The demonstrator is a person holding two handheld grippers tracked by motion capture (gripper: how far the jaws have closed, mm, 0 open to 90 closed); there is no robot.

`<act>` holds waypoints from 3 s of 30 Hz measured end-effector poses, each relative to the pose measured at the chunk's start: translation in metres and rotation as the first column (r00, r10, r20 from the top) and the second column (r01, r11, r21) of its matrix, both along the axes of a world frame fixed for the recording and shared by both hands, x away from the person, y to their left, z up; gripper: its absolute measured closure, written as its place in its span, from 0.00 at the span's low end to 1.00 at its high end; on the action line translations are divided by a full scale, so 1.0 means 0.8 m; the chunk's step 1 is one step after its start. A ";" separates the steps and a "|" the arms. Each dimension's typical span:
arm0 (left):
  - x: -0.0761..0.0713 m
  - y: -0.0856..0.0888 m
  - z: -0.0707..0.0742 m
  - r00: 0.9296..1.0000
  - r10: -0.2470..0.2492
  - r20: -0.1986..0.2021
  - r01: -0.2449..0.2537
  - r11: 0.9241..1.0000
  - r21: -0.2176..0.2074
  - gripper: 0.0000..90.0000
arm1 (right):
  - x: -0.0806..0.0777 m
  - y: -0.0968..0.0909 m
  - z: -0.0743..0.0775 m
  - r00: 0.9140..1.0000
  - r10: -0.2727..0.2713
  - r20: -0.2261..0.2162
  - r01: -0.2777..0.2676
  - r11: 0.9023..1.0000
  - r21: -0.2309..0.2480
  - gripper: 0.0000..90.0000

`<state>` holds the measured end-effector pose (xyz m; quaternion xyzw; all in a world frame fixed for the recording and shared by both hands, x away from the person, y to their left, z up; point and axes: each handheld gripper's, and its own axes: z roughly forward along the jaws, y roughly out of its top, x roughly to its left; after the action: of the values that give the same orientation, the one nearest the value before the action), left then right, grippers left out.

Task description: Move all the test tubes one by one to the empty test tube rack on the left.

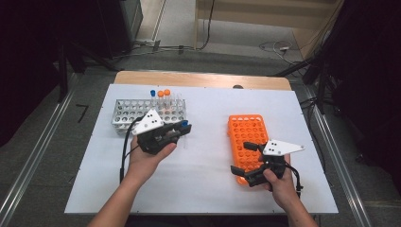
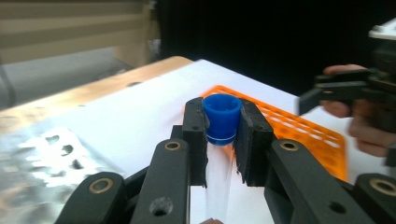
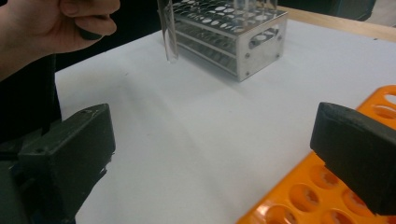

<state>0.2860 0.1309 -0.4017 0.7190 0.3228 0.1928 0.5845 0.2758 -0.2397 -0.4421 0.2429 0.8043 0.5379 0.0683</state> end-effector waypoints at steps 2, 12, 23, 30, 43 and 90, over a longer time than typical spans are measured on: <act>0.007 0.010 0.003 1.000 0.024 0.005 -0.024 1.000 0.000 0.85 | 0.002 -0.007 -0.001 1.000 -0.009 0.000 0.009 1.000 0.007 0.00; 0.039 0.058 0.015 0.990 0.136 0.022 -0.136 0.991 0.003 0.85 | 0.013 -0.037 -0.006 0.998 -0.065 -0.002 0.065 0.998 0.002 0.00; 0.070 0.101 0.020 0.967 0.254 0.026 -0.254 0.967 -0.009 0.85 | 0.018 -0.052 -0.009 0.996 -0.091 -0.001 0.091 0.996 0.001 0.00; 0.091 0.119 0.020 0.948 0.316 0.037 -0.317 0.949 -0.002 0.85 | 0.019 -0.056 -0.011 0.995 -0.095 -0.005 0.095 0.995 0.001 0.00; 0.130 0.145 0.005 0.907 0.422 -0.001 -0.421 0.906 -0.044 0.85 | 0.022 -0.063 -0.015 0.995 -0.102 -0.016 0.102 0.995 0.013 0.00; 0.121 0.120 -0.030 0.904 0.409 -0.123 -0.410 0.912 0.019 0.31 | 0.024 -0.069 -0.018 0.994 -0.110 -0.021 0.111 0.994 0.025 0.00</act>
<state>0.3827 0.2270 -0.4257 0.6436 0.5031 0.2649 0.5123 0.2948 -0.2946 -0.4564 0.2931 0.7833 0.5413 0.0870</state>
